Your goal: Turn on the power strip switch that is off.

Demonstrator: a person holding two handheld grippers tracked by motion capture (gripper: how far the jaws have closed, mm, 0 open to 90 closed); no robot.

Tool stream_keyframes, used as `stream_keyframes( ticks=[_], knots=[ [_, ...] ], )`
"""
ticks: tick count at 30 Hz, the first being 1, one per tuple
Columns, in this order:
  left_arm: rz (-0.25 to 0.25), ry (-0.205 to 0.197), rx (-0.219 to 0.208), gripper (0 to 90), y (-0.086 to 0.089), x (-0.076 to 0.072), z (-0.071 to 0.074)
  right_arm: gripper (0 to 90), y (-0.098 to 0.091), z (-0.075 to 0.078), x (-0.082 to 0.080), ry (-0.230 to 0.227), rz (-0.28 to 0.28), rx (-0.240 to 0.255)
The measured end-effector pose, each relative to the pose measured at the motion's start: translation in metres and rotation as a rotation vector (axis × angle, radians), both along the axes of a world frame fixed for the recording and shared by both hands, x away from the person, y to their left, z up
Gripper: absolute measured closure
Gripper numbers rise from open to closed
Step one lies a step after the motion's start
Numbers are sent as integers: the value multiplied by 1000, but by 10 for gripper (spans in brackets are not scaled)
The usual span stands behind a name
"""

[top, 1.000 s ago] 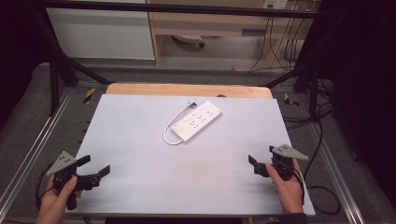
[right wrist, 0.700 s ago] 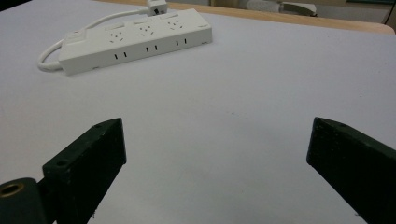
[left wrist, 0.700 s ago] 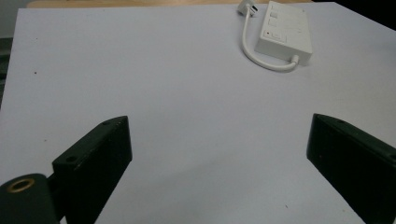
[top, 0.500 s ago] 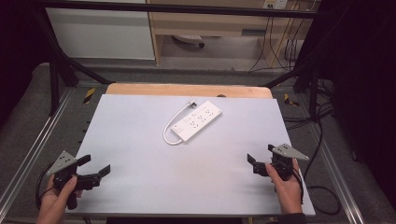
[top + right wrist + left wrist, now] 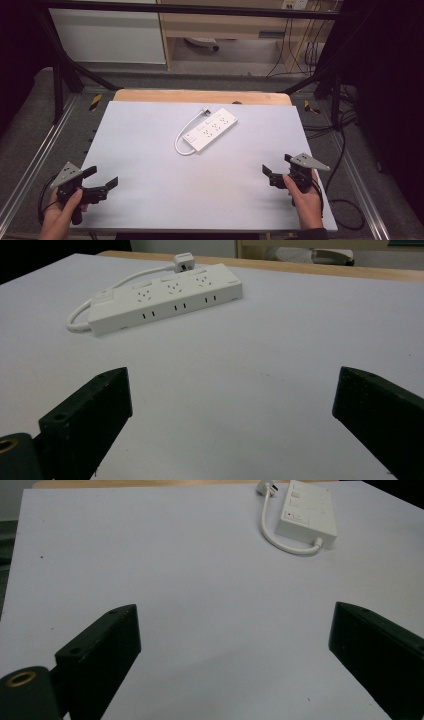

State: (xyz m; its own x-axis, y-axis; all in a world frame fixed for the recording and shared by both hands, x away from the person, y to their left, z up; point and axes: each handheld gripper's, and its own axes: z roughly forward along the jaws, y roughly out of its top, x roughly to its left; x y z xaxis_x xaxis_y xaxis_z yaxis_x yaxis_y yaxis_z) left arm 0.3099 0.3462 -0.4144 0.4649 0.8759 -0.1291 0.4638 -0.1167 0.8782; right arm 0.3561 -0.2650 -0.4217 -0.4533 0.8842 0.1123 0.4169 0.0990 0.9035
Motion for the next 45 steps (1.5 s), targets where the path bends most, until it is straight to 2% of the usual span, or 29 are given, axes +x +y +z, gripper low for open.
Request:
stream_keyframes(
  ticks=[4,15,33,45],
  knots=[
    [0,-1,-5,63,0,0,0,25,3,5,-2,-10,-7,10],
    [-1,8,1,62,-1,0,0,25,16,16,0,-20,19,26],
    [-8,17,1,65,-2,1,-1,28,39,29,13,-18,81,-19],
    [-10,20,9,66,-2,1,-1,33,49,39,26,-8,99,-42]
  ],
)
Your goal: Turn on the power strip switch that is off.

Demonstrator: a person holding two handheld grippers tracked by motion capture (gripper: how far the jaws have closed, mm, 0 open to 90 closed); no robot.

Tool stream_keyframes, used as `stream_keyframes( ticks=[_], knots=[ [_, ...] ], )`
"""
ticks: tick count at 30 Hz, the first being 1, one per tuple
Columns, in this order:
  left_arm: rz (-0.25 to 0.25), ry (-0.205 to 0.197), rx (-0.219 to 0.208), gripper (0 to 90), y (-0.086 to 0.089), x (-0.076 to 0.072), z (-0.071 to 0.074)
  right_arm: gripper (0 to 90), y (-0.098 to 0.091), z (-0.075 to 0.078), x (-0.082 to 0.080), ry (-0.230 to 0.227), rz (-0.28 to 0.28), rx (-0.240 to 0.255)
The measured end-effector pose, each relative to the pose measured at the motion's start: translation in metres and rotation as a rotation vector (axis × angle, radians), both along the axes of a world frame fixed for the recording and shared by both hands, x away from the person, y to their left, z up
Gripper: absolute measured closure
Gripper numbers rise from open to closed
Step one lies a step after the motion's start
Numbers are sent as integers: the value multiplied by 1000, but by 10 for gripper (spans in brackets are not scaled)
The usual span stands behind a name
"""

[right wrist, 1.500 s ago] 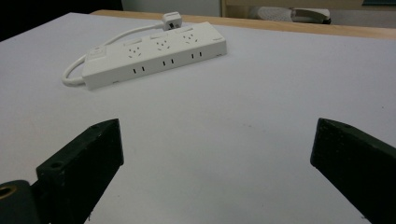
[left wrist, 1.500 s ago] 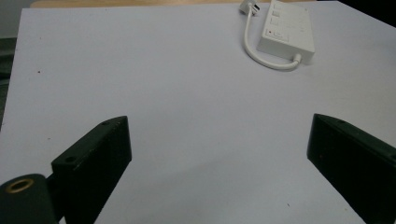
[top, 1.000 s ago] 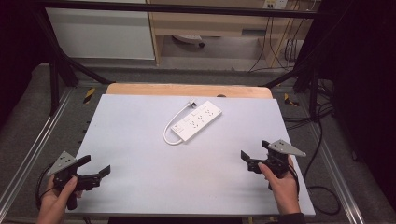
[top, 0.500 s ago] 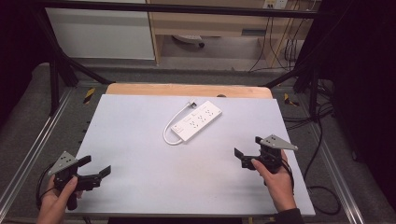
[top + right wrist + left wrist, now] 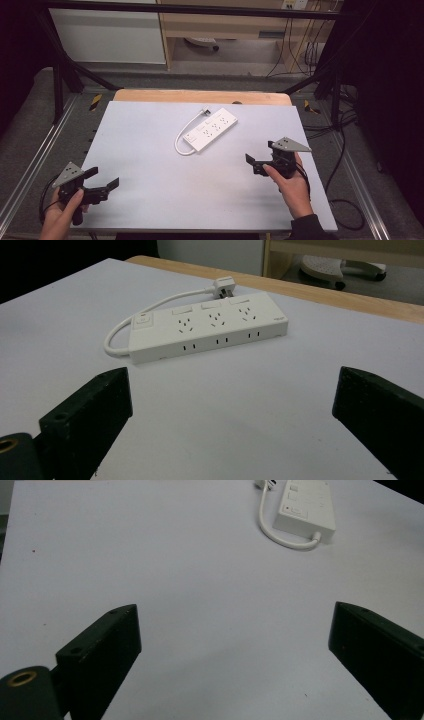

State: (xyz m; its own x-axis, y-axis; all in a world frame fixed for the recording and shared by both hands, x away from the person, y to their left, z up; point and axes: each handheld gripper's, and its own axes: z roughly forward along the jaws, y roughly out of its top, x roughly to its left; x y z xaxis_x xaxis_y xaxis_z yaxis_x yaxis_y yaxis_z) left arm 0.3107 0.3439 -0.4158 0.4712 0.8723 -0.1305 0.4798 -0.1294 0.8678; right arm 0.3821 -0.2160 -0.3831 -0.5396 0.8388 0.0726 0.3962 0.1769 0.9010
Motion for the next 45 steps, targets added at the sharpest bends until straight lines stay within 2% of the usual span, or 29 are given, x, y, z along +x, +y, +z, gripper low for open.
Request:
stream_keyframes(
  ticks=[14,23,31,36,39,45],
  knots=[
    [-1,2,-1,65,0,0,0,37,7,15,18,18,0,-21],
    [2,6,1,63,-1,0,0,33,12,17,23,26,9,-30],
    [6,12,4,63,-1,1,-1,37,17,25,30,4,24,-25],
    [-2,1,0,63,-1,0,0,42,22,23,35,19,20,-42],
    [0,11,3,63,-2,1,-1,45,25,20,37,31,13,-54],
    [-2,12,3,64,-3,1,0,53,26,21,41,31,7,-29]
  ],
)
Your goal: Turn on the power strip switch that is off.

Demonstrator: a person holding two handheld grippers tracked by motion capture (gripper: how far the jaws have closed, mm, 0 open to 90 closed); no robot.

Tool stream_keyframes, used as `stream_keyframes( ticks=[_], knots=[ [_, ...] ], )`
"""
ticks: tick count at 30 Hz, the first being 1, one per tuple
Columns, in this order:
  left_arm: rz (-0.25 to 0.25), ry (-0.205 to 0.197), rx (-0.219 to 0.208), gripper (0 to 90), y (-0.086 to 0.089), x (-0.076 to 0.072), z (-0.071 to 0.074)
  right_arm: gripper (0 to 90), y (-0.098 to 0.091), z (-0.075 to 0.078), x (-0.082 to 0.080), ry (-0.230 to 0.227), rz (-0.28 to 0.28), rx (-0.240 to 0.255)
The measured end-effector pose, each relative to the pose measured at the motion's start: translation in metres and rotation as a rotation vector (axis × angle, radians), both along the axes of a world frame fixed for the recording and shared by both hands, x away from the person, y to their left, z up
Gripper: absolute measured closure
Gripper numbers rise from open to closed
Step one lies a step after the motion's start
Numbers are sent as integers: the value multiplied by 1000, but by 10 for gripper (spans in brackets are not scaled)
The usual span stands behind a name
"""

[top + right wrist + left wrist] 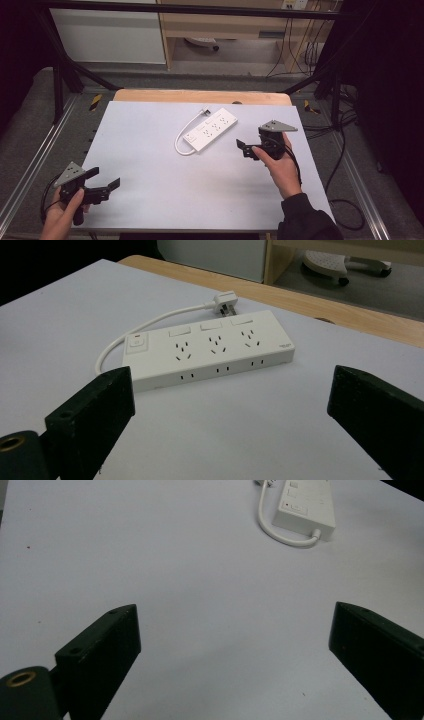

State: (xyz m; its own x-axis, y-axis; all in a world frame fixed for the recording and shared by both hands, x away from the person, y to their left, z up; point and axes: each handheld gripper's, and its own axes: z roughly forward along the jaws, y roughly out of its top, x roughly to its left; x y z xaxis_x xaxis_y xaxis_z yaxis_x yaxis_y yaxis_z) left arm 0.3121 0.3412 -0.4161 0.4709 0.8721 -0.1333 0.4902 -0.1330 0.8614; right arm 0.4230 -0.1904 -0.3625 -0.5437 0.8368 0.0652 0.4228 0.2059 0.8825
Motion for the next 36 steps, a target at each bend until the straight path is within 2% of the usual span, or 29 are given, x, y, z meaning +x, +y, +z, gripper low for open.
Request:
stream_keyframes(
  ticks=[3,9,24,36],
  knots=[
    [-2,4,6,63,-1,1,-1,52,1,1,2,-2,6,12],
    [10,5,-8,63,1,2,-1,53,1,1,7,3,6,23],
    [6,5,-7,64,0,1,-1,76,5,5,22,14,0,9],
    [4,8,-6,63,-1,1,-1,219,16,14,37,-6,12,26]
  ],
)
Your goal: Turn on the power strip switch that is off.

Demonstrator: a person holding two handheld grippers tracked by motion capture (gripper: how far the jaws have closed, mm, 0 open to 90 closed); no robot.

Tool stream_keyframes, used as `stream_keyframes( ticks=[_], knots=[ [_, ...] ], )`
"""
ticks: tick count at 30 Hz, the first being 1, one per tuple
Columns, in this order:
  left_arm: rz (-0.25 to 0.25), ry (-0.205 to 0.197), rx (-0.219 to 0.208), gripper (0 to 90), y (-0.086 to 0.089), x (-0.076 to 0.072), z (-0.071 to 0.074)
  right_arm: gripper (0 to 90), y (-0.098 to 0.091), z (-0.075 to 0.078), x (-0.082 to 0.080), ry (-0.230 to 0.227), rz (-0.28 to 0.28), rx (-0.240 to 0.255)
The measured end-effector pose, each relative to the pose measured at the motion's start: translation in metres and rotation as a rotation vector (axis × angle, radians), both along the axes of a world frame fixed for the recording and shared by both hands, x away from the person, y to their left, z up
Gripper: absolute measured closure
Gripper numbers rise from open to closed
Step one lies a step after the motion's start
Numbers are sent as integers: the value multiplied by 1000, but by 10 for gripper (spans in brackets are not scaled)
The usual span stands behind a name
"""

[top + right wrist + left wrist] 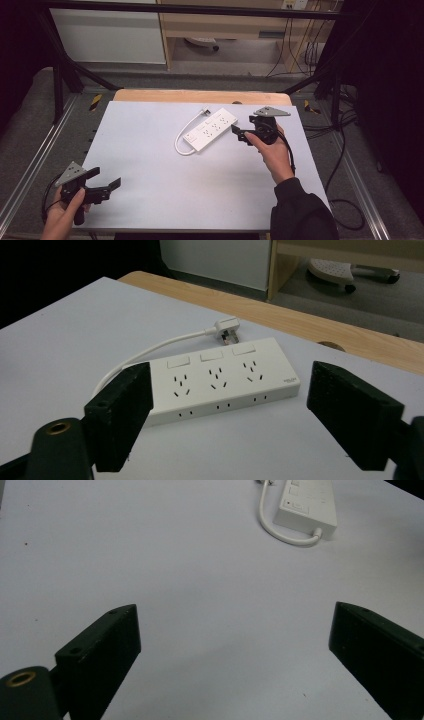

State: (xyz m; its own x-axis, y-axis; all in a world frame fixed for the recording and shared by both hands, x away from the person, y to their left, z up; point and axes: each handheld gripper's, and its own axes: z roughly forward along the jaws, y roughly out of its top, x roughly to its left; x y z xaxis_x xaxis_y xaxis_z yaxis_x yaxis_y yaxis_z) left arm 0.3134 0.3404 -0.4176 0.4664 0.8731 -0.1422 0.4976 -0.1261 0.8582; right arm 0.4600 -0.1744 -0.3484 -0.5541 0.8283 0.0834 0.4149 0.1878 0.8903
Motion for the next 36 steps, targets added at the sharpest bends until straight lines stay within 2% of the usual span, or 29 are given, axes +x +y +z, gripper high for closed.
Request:
stream_keyframes(
  ticks=[7,8,13,20,25,31,36],
  knots=[
    [0,2,3,63,0,0,0,405,8,3,8,-33,0,-7],
    [-1,3,4,63,0,0,0,405,8,3,8,-33,0,-7],
    [-1,3,7,64,0,0,0,571,14,5,17,-68,-17,-21],
    [1,4,8,63,0,1,-1,740,20,5,22,-106,-11,-23],
    [1,4,7,64,0,0,-1,826,24,5,26,-133,-13,-27],
    [0,3,13,64,0,0,-1,897,26,2,34,-137,-13,-27],
    [4,10,15,64,0,1,-1,900,29,-3,42,-137,-15,-29]
  ],
)
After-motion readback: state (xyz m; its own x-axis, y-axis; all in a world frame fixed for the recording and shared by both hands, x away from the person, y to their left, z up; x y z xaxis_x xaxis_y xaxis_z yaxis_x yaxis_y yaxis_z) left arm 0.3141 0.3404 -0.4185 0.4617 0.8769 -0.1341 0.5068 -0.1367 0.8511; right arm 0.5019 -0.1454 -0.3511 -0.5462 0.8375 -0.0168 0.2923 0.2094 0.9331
